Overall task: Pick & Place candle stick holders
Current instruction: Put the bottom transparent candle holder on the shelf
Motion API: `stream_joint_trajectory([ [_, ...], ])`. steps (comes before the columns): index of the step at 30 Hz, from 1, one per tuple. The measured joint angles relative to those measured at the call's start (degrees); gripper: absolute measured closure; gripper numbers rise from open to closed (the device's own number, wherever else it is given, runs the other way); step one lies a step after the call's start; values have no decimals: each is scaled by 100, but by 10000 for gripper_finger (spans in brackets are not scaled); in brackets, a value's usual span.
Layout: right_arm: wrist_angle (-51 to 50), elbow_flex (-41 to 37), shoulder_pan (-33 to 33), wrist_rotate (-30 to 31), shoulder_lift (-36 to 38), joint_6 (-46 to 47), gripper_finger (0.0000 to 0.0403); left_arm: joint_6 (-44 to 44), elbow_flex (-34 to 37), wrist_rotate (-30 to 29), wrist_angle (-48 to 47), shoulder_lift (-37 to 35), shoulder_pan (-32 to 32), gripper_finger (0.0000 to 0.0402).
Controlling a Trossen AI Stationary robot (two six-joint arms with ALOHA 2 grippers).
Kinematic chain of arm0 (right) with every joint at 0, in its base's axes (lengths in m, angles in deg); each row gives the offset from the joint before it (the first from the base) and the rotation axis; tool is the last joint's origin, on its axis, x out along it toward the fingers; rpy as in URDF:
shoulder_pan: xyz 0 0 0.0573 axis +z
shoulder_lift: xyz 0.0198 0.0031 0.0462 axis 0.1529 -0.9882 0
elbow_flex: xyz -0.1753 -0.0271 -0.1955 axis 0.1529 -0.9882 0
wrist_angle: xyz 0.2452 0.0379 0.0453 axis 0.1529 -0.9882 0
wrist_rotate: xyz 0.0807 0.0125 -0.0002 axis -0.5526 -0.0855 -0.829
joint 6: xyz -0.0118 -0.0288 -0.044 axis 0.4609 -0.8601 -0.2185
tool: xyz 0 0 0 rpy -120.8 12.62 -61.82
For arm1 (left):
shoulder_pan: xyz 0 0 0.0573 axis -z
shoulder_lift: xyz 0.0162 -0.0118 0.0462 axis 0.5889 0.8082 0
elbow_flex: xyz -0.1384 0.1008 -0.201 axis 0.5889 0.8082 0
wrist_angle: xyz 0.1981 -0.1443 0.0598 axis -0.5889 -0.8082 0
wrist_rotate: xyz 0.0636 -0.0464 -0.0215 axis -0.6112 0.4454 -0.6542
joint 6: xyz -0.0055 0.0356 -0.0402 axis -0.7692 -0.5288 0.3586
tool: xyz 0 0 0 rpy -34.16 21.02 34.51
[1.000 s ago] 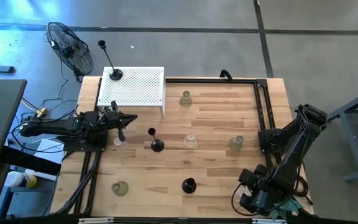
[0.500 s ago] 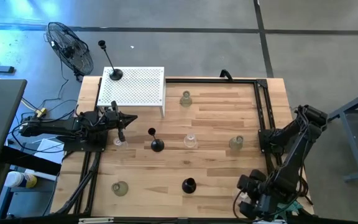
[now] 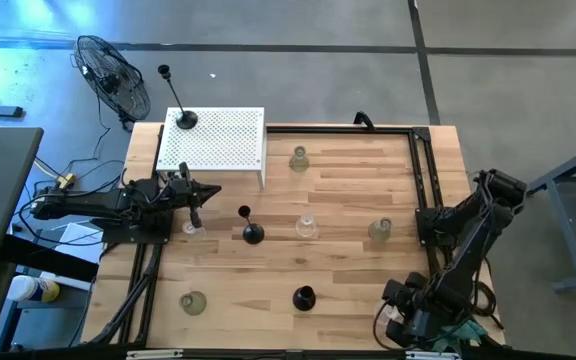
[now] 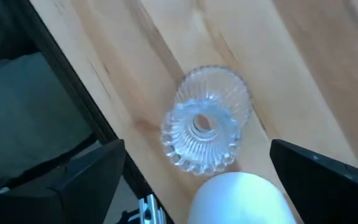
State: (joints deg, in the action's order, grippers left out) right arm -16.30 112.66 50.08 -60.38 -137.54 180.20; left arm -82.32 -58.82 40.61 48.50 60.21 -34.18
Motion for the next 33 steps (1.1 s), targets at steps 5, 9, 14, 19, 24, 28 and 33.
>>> stream_joint_trajectory([
  [5, 239, -362, -2, -64, 0, -17, 17, 2, -1, 0, -1, 0, -1, 399],
  [9, 408, -461, -46, 114, 0, -204, 41, 2, 0, 0, -1, 0, -1, 399],
  [14, 543, -457, -234, 186, 0, -573, 80, 2, 0, 0, -1, 0, 0, 399],
  [19, 564, -451, -329, 25, 0, -666, 110, 2, -2, 0, -26, 0, -1, 399],
  [24, 564, -451, -337, -157, 0, -673, 145, 15, -2, -21, -89, 0, -1, 399],
  [28, 562, -451, -373, -284, 0, -770, 178, 17, -2, -24, -90, 0, 1, 399],
  [33, 554, -441, -545, -647, 7, -997, 231, 17, -2, -28, -89, 0, 0, 399],
])
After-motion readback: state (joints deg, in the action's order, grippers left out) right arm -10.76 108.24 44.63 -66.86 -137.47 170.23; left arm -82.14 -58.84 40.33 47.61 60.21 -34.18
